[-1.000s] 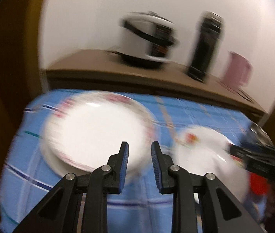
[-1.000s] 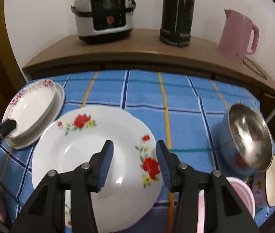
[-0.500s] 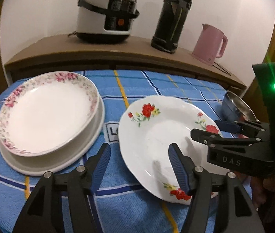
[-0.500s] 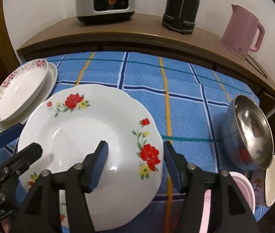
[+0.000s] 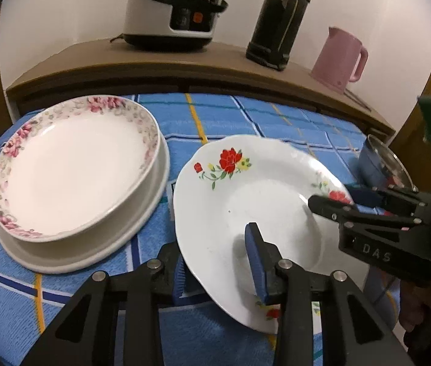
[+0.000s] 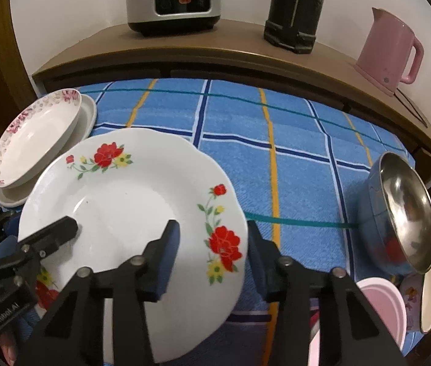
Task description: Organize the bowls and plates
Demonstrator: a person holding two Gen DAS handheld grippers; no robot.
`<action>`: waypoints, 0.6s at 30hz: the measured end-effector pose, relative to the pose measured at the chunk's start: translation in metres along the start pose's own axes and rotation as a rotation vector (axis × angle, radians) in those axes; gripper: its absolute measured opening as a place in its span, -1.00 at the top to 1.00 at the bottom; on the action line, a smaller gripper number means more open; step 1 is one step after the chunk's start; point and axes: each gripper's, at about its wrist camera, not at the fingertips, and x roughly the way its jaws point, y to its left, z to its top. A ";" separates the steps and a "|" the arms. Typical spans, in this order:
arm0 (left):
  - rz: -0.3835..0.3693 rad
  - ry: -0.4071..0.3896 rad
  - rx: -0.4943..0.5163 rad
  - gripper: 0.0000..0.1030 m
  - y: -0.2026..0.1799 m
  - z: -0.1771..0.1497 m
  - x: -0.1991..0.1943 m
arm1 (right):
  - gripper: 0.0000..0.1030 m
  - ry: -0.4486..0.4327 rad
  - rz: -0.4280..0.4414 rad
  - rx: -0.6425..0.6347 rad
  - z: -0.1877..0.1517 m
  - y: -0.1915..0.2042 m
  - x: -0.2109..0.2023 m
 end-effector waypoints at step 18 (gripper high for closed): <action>0.035 -0.150 -0.007 0.25 0.001 -0.001 -0.026 | 0.35 -0.122 0.089 -0.016 -0.010 0.006 -0.032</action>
